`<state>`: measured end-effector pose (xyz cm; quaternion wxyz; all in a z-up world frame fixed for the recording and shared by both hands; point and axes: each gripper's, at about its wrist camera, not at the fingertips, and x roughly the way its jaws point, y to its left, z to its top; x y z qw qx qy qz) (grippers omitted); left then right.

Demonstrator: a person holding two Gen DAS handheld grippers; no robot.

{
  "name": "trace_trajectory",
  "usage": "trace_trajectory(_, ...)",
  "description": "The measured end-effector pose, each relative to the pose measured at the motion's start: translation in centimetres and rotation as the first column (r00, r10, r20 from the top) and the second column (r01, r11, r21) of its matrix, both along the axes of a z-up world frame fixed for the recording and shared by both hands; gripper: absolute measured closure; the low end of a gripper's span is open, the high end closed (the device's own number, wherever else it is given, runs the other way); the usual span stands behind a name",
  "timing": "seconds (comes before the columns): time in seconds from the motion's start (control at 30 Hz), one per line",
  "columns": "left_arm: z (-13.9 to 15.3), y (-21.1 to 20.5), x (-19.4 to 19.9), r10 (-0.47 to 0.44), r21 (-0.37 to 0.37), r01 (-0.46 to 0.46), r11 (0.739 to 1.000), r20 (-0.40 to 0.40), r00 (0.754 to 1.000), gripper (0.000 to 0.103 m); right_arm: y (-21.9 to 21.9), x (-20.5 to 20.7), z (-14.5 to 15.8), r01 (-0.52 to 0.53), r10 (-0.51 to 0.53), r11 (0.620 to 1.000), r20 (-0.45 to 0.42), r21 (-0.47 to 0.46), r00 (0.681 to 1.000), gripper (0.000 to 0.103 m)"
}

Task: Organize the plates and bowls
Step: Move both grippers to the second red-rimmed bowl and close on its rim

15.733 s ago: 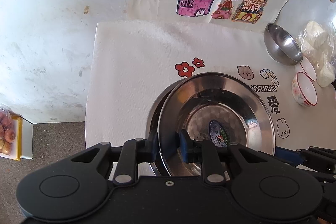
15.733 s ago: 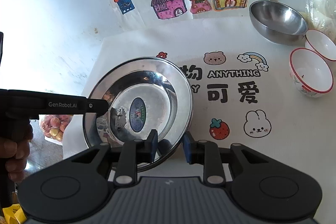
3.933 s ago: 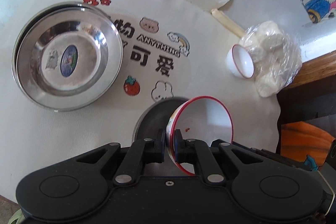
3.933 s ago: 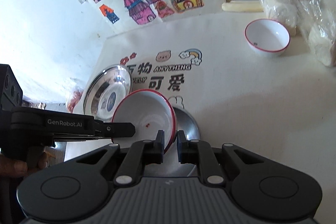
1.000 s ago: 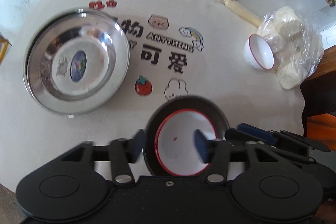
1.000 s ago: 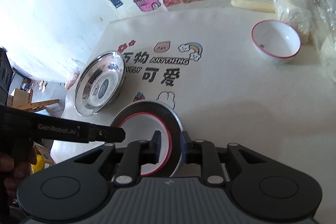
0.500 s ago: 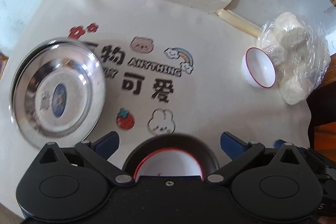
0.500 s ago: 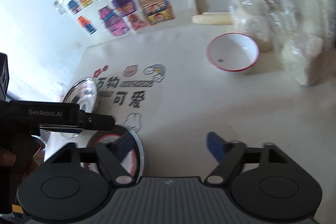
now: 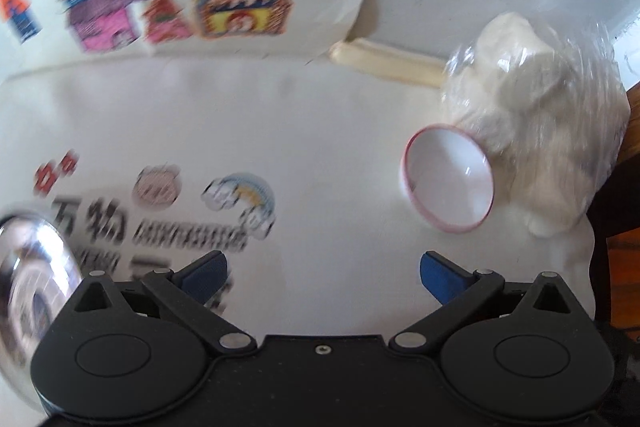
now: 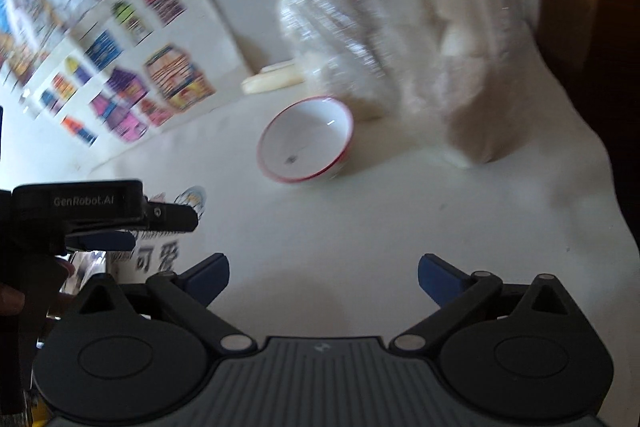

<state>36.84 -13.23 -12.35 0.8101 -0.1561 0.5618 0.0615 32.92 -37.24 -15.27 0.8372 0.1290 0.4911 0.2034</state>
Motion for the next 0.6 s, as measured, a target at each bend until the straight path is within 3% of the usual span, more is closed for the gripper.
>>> trace_trajectory(0.33,-1.7,-1.9,6.6,-0.079,-0.030,0.080,0.996,0.027,0.996,0.001,-0.6,2.9,-1.2,0.088,-0.088,0.996,0.019,-0.001,0.996,0.004)
trace_trajectory(0.6,-3.3,-1.9,8.9,-0.111,-0.037,0.111,0.993,-0.015,0.994,0.001,0.6,5.4,-2.0,0.124,-0.124,0.992,0.028,0.009,0.992,0.020)
